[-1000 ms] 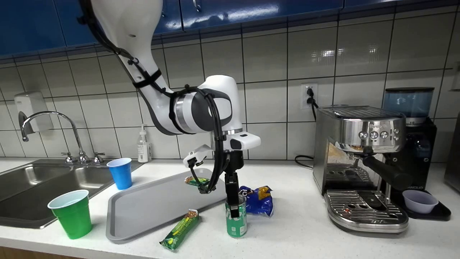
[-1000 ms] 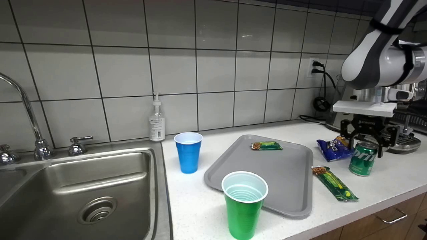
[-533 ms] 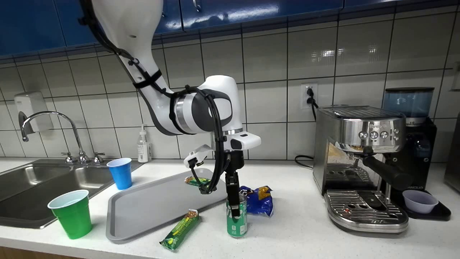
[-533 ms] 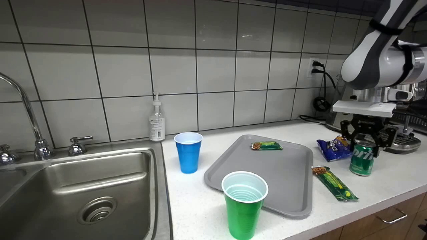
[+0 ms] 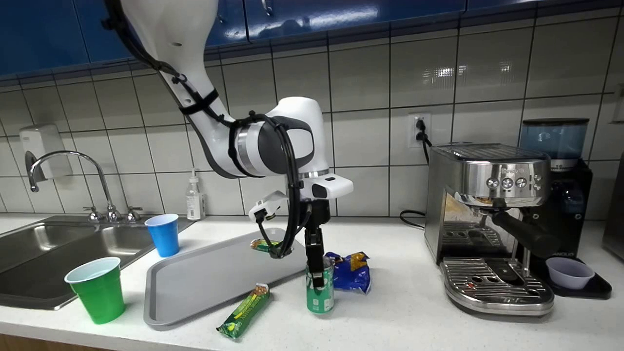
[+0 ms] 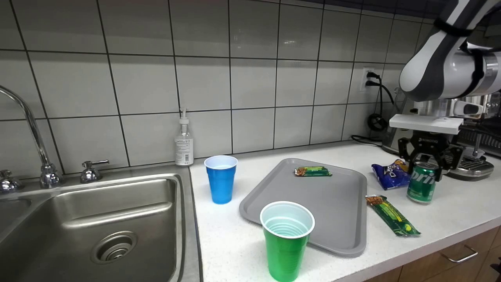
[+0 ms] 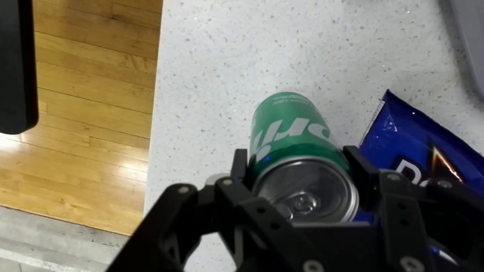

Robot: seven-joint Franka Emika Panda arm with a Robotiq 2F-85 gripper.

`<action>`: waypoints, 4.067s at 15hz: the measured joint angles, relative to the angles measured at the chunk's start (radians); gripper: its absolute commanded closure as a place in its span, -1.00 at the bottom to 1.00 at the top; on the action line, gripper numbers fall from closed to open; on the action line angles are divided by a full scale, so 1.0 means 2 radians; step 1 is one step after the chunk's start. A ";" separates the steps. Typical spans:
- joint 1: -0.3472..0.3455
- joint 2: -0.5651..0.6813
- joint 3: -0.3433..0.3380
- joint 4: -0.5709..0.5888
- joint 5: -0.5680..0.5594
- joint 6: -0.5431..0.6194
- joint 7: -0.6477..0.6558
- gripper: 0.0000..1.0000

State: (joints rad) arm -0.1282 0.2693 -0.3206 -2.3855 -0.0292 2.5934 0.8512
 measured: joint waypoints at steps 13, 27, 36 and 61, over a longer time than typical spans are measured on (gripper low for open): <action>0.015 -0.040 0.045 -0.001 0.052 -0.001 -0.006 0.21; 0.045 -0.023 0.076 0.019 0.083 0.012 0.027 0.21; 0.072 0.022 0.075 0.052 0.070 0.030 0.067 0.21; 0.052 -0.003 0.063 0.050 0.078 0.038 0.015 -1.00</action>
State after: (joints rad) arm -0.0240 0.2626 -0.1947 -2.2847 0.1272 2.6687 0.8815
